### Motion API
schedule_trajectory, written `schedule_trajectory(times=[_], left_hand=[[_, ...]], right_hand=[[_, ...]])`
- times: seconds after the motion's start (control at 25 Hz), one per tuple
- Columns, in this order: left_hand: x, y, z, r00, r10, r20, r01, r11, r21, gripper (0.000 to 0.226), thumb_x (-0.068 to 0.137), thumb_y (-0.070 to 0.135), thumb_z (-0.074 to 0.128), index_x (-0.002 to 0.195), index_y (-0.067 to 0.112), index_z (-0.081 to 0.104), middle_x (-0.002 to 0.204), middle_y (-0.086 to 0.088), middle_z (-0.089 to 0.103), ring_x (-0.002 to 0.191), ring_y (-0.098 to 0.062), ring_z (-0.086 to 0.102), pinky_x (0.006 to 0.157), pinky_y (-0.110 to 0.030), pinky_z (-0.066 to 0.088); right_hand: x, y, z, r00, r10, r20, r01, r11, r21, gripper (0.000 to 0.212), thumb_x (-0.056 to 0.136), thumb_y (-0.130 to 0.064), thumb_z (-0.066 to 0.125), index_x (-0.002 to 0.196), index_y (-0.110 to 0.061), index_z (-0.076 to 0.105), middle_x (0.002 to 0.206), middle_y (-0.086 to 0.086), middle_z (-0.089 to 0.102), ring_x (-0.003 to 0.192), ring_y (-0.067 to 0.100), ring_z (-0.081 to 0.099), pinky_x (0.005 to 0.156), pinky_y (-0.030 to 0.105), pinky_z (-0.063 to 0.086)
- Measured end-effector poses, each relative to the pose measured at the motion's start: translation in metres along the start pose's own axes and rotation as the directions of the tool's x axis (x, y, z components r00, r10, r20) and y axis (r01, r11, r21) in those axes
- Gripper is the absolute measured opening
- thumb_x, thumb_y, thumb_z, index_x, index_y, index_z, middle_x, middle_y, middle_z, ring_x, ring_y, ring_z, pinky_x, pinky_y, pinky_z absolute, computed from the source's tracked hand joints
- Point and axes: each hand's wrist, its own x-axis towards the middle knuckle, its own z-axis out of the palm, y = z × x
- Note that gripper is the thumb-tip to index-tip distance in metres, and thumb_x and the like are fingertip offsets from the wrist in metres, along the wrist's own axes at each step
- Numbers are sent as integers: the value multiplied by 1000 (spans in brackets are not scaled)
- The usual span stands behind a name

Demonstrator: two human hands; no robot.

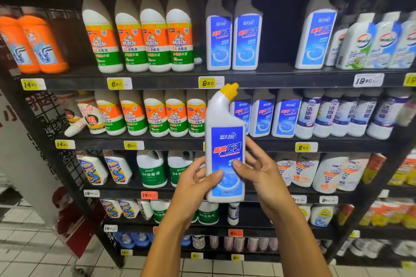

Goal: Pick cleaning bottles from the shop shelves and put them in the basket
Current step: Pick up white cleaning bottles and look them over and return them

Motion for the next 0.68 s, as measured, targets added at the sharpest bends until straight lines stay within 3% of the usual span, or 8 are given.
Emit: schedule_trajectory(times=[0.24, 0.36, 0.48, 0.6, 0.68], left_hand=[[-6, -6, 2, 993, 108, -51, -108, 994, 3, 44, 79, 13, 74, 121, 15, 60, 107, -7, 76, 97, -24, 73, 74, -28, 59], [-5, -7, 3, 972, 210, -110, -189, 967, 171, 42, 85, 1, 70, 119, 23, 58, 108, 5, 75, 100, -13, 71, 78, -23, 56], [-3, -6, 2, 958, 274, -87, -227, 906, 357, 50, 86, 6, 65, 127, 33, 55, 119, 13, 67, 111, -9, 63, 90, -32, 54], [-2, -4, 0, 949, 309, -67, -244, 850, 467, 64, 86, 2, 59, 119, 55, 52, 114, 33, 63, 109, 9, 58, 87, -15, 50], [1, -5, -3, 939, 332, -87, -249, 834, 493, 68, 86, -5, 60, 112, 58, 55, 108, 36, 64, 106, 14, 56, 81, -3, 44]], right_hand=[[-7, -1, 1, 998, -56, 10, 56, 998, -31, 60, 79, -8, 71, 132, -31, 54, 122, -4, 72, 112, 16, 68, 79, 26, 58], [-6, -5, 6, 994, -106, -13, 104, 990, -100, 57, 75, -11, 73, 128, -25, 57, 118, -8, 73, 111, 11, 68, 82, 22, 56], [-6, -7, 9, 989, -147, -10, 143, 973, -180, 56, 77, 1, 78, 122, -26, 59, 113, -10, 73, 107, 7, 68, 79, 18, 55], [-7, -3, 10, 984, -180, 9, 175, 943, -283, 64, 75, 8, 78, 121, -35, 62, 112, -10, 73, 106, 9, 69, 81, 19, 55], [-7, -1, 12, 979, -200, 29, 198, 922, -332, 65, 74, 5, 81, 114, -44, 65, 113, -11, 72, 108, 9, 68, 86, 22, 56]])
